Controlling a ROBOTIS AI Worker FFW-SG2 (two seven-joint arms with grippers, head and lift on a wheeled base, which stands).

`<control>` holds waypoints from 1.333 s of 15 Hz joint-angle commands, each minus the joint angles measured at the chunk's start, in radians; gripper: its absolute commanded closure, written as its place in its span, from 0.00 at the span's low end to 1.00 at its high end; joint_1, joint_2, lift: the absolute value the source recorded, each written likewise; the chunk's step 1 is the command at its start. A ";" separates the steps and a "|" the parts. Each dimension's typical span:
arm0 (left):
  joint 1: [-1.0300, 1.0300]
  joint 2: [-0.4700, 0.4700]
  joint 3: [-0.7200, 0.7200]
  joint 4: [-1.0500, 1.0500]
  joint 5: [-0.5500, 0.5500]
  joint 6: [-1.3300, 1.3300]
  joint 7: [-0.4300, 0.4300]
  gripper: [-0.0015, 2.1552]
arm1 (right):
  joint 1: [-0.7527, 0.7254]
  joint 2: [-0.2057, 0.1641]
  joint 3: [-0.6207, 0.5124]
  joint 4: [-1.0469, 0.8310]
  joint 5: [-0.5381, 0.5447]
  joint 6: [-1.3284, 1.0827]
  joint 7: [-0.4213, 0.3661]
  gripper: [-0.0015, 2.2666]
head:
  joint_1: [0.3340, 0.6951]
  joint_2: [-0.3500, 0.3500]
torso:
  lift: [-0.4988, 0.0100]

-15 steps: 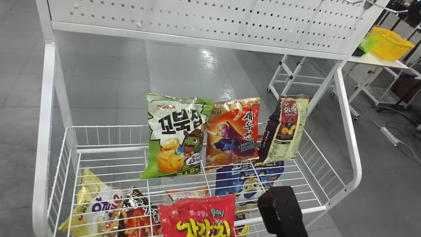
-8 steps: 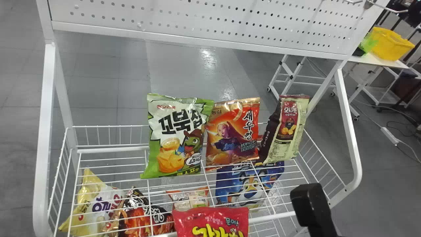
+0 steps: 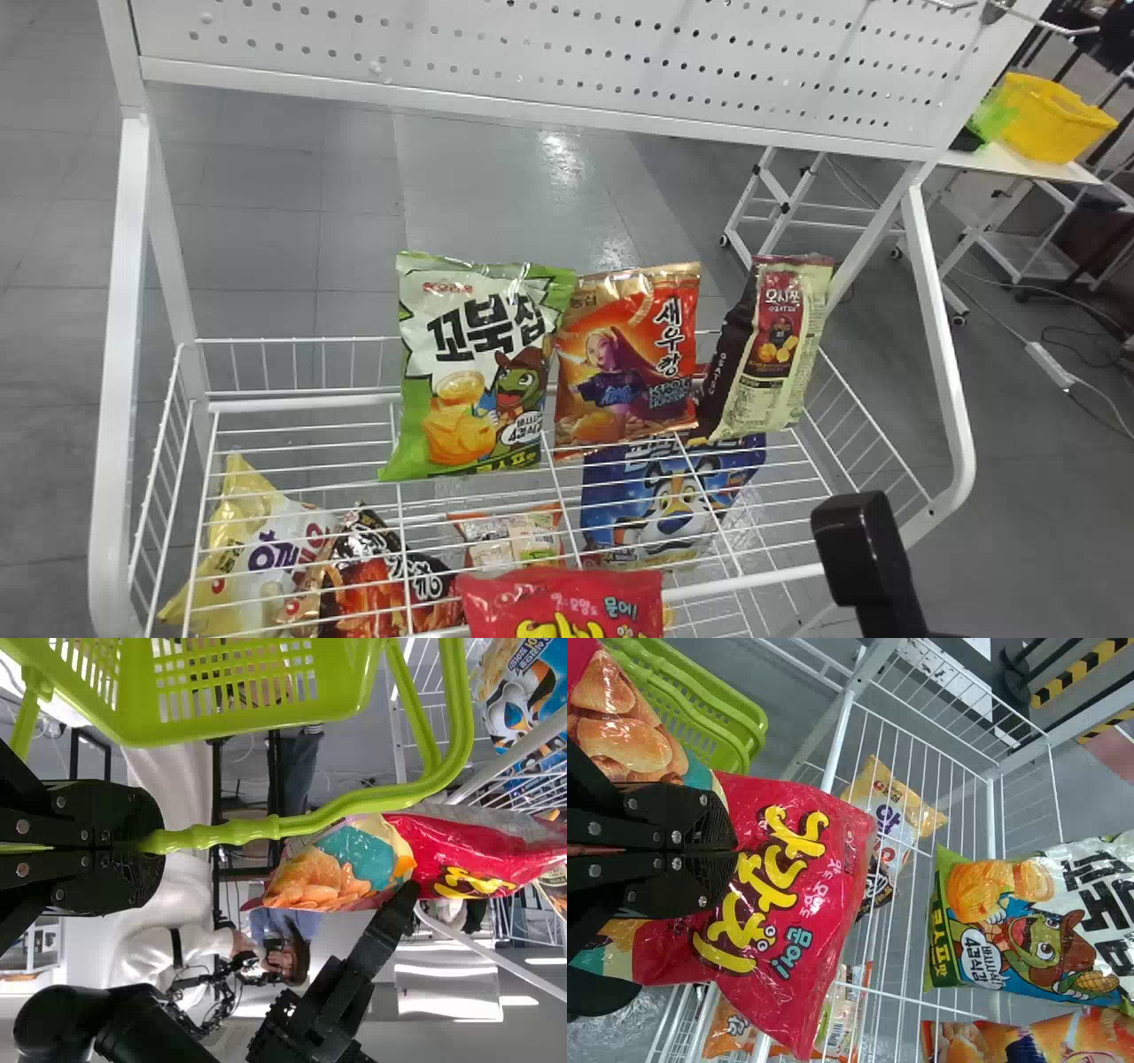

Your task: Hold basket handle with left hand then pick Jagalchi snack with right hand and place into basket

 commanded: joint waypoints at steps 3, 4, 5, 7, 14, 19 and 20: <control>0.008 -0.001 0.006 -0.010 0.000 -0.003 -0.002 0.57 | 0.022 -0.020 0.027 0.047 0.028 0.002 0.049 0.86 | 1.00 0.00 | 0.96; 0.008 -0.001 0.006 -0.010 0.000 -0.006 -0.002 0.57 | 0.028 -0.031 0.035 0.053 0.036 0.002 0.050 0.86 | 1.00 0.00 | 0.96; 0.008 -0.001 0.008 -0.011 0.000 -0.006 -0.002 0.57 | 0.033 -0.045 0.055 0.062 0.053 0.002 0.061 0.86 | 1.00 0.00 | 0.96; 0.006 -0.001 0.009 -0.017 0.000 -0.006 0.003 0.57 | 0.039 -0.059 0.088 0.085 0.076 0.002 0.081 0.86 | 1.00 0.00 | 0.96; -0.006 -0.001 0.009 -0.019 0.000 -0.006 0.011 0.57 | 0.022 -0.106 0.334 0.220 0.226 0.002 0.078 0.86 | 1.00 0.00 | 0.96; -0.018 -0.001 0.012 -0.013 0.000 -0.003 0.006 0.57 | -0.030 -0.108 0.435 0.352 0.266 0.002 0.060 0.86 | 1.00 0.00 | 0.96; -0.018 0.000 0.014 -0.011 0.002 0.000 0.004 0.57 | -0.041 -0.108 0.455 0.378 0.266 0.002 0.049 0.86 | 1.00 0.00 | 0.96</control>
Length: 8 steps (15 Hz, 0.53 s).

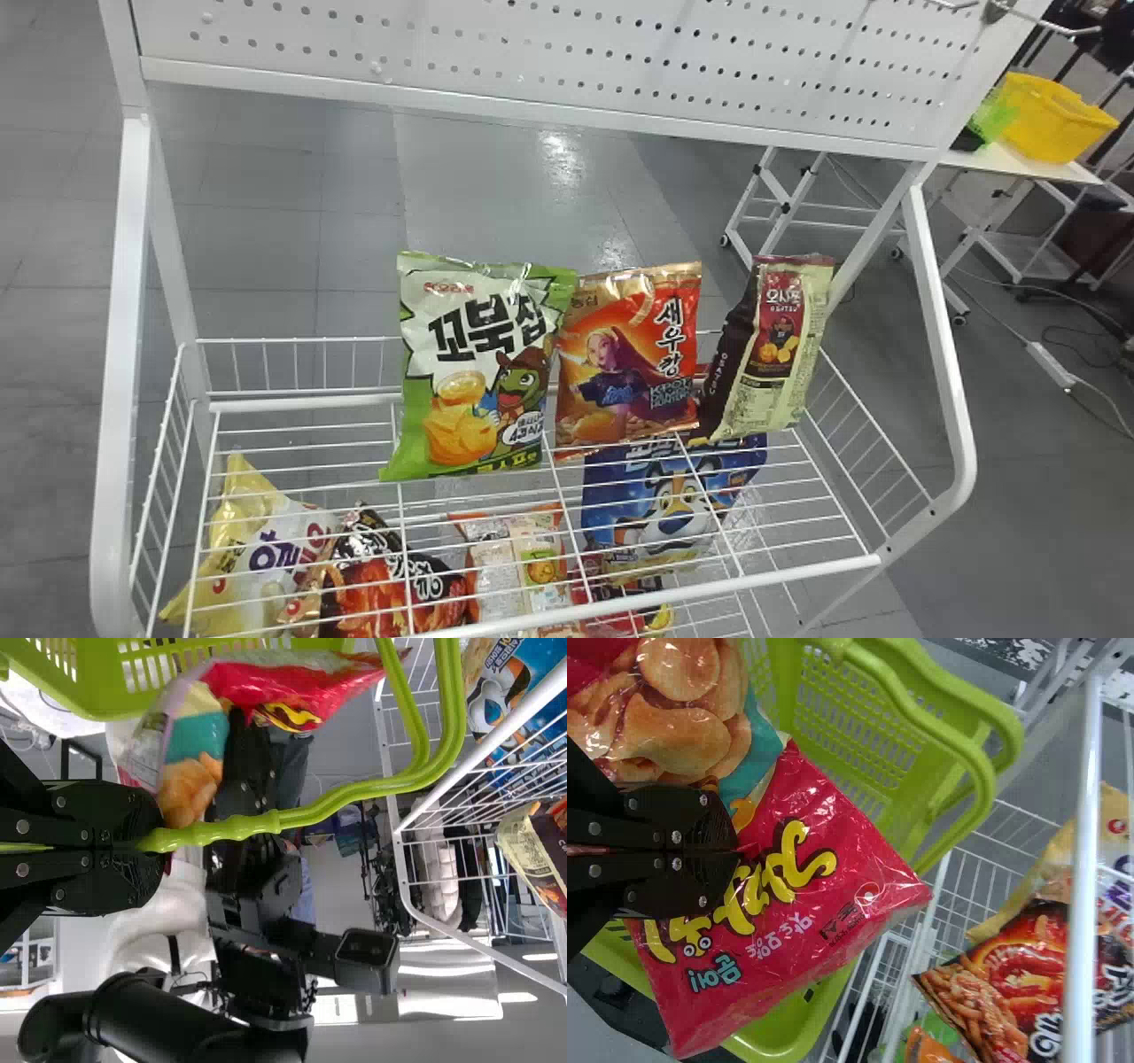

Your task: Hold basket handle with left hand then pick Jagalchi snack with right hand and place into basket

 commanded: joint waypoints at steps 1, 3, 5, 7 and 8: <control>-0.003 0.000 0.005 0.002 0.003 0.002 -0.004 0.57 | -0.034 0.000 0.045 0.067 0.000 0.002 -0.007 0.86 | 1.00 0.00 | 0.96; -0.006 0.001 0.010 0.005 0.005 0.005 -0.005 0.57 | -0.043 0.005 0.073 0.119 0.000 -0.095 -0.024 0.86 | 1.00 0.00 | 0.96; -0.009 0.001 0.014 0.009 0.006 0.005 -0.007 0.57 | -0.068 0.009 0.102 0.168 0.000 -0.159 -0.049 0.86 | 1.00 0.00 | 0.96; -0.011 0.001 0.014 0.010 0.008 0.009 -0.010 0.57 | -0.109 0.020 0.136 0.237 0.000 -0.199 -0.072 0.86 | 1.00 0.00 | 0.96; -0.011 0.001 0.016 0.012 0.006 0.009 -0.010 0.57 | -0.128 0.024 0.148 0.267 0.000 -0.206 -0.073 0.86 | 1.00 0.00 | 0.96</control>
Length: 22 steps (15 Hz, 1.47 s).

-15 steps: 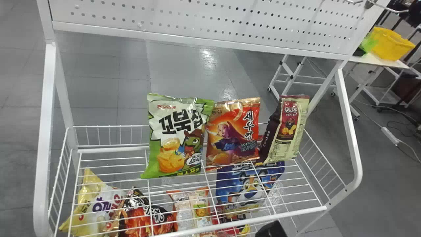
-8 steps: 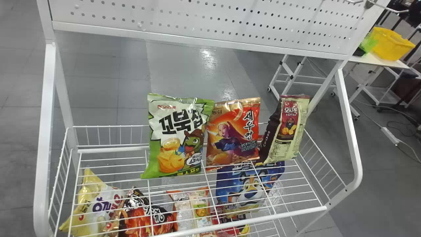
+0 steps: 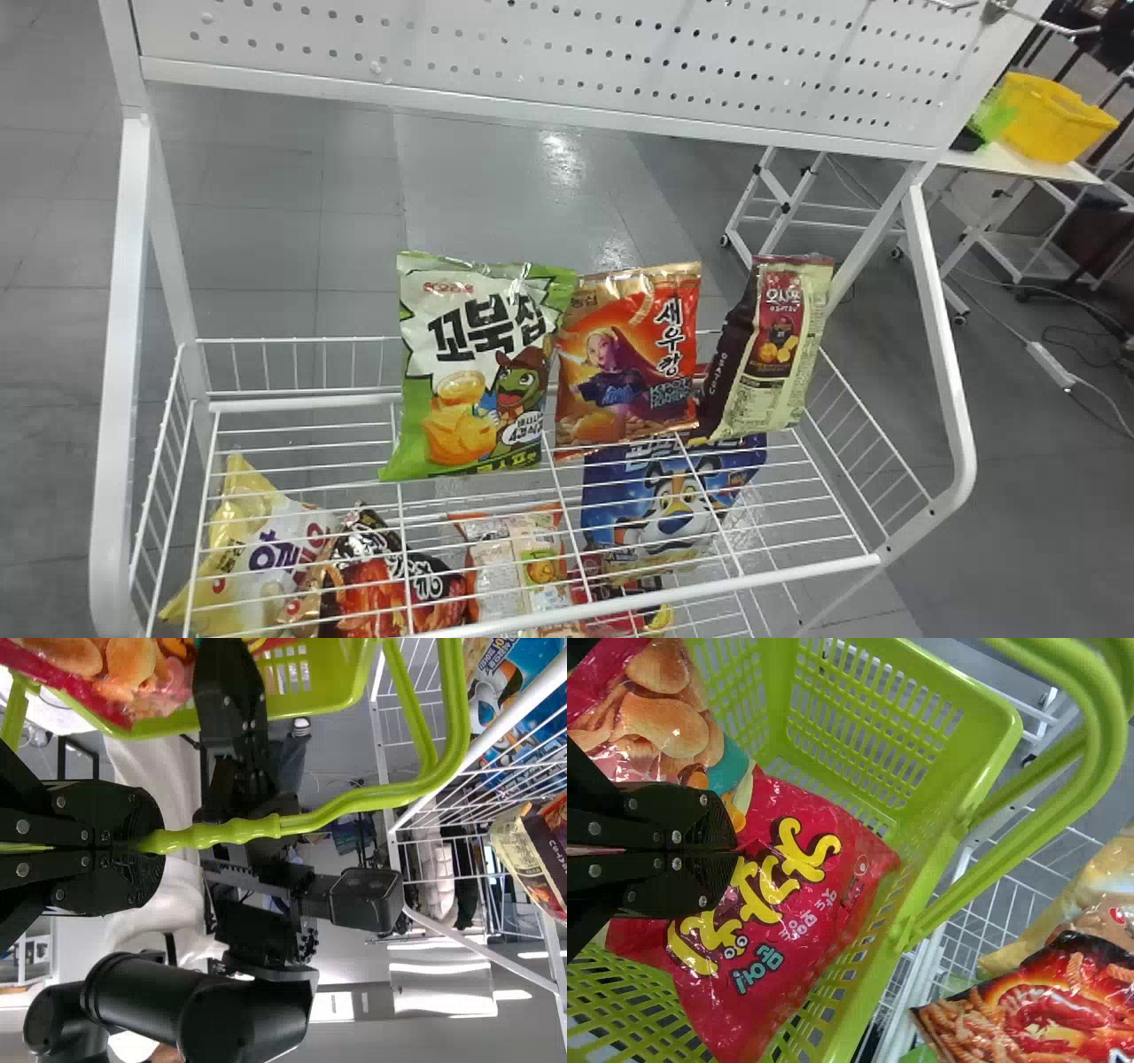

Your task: Hold basket handle with left hand then pick Jagalchi snack with right hand and place into basket

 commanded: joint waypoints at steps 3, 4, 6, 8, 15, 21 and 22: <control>-0.002 0.000 0.011 0.006 0.005 0.001 -0.003 0.57 | -0.050 0.009 0.030 0.087 0.002 -0.028 -0.019 0.31 | 1.00 0.00 | 0.96; -0.003 0.000 0.011 0.007 0.005 0.001 -0.003 0.57 | -0.033 0.009 0.007 0.061 -0.002 -0.035 -0.019 0.00 | 1.00 0.00 | 0.96; -0.008 0.000 0.011 0.007 0.005 0.004 0.000 0.57 | 0.018 0.008 -0.075 -0.033 -0.044 -0.044 -0.017 0.00 | 1.00 0.00 | 0.96; -0.014 -0.002 0.010 0.009 0.006 0.004 0.004 0.57 | 0.068 0.011 -0.190 -0.142 -0.120 -0.038 -0.019 0.01 | 1.00 0.00 | 0.96; -0.006 -0.017 0.010 0.018 0.006 -0.006 0.004 0.57 | 0.102 0.150 -0.512 -0.277 -0.410 -0.249 -0.022 0.02 | 1.00 0.00 | 0.96; -0.006 -0.017 0.011 0.038 0.006 -0.036 -0.005 0.57 | 0.166 0.230 -0.477 -0.258 -0.411 -0.645 -0.164 0.03 | 1.00 0.00 | 0.96; -0.008 -0.018 0.011 0.043 0.006 -0.039 -0.008 0.57 | 0.174 0.236 -0.466 -0.238 -0.403 -0.710 -0.200 0.03 | 1.00 0.00 | 0.96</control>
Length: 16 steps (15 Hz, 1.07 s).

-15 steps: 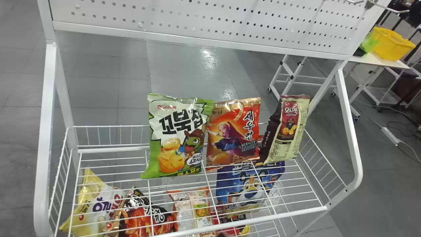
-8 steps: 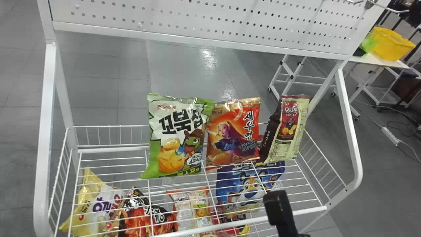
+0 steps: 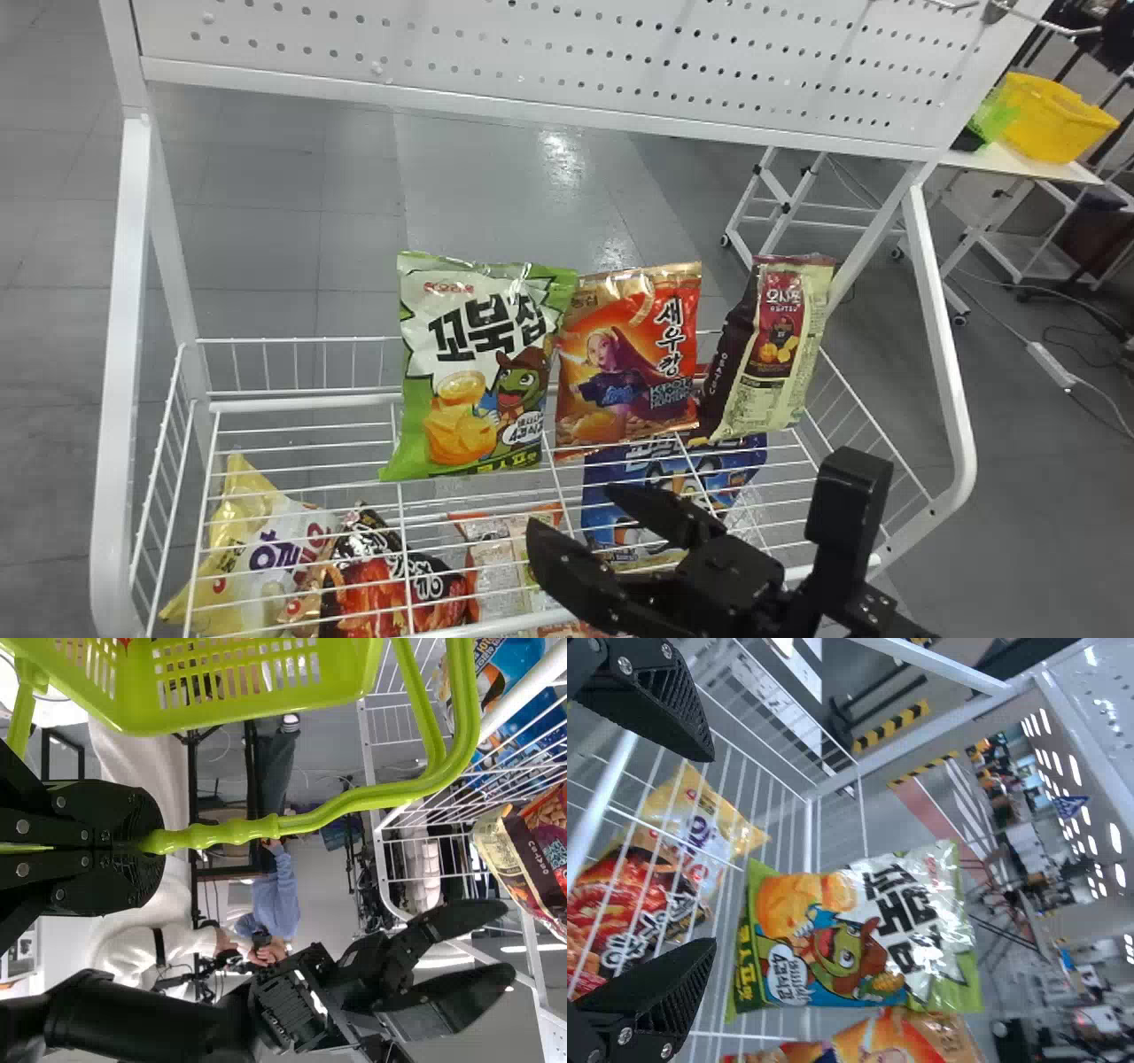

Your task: Hold basket handle with left hand then pick Jagalchi snack with right hand and place into basket

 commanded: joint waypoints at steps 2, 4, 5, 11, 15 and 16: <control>-0.006 -0.003 0.000 0.011 0.000 -0.009 -0.003 0.57 | 0.021 0.011 0.028 0.080 0.019 -0.218 -0.056 0.03 | 1.00 0.00 | 0.96; -0.008 -0.003 -0.002 0.012 0.000 -0.009 -0.004 0.57 | 0.036 0.010 0.052 0.163 0.042 -0.436 -0.068 0.03 | 1.00 0.00 | 0.96; -0.009 -0.003 -0.002 0.012 0.000 -0.006 -0.004 0.57 | 0.053 0.010 0.075 0.184 0.074 -0.540 -0.088 0.03 | 1.00 0.00 | 0.96; -0.009 -0.003 0.000 0.020 0.000 -0.012 -0.007 0.57 | 0.130 -0.002 0.125 0.247 0.122 -0.850 -0.143 0.03 | 1.00 0.00 | 0.96; -0.009 -0.003 0.002 0.026 0.003 -0.027 -0.015 0.57 | 0.145 -0.002 0.123 0.247 0.120 -0.859 -0.177 0.03 | 1.00 0.00 | 0.96; -0.005 -0.003 0.009 0.028 0.005 -0.027 -0.018 0.57 | 0.145 -0.002 0.123 0.247 0.120 -0.856 -0.191 0.03 | 1.00 0.00 | 0.96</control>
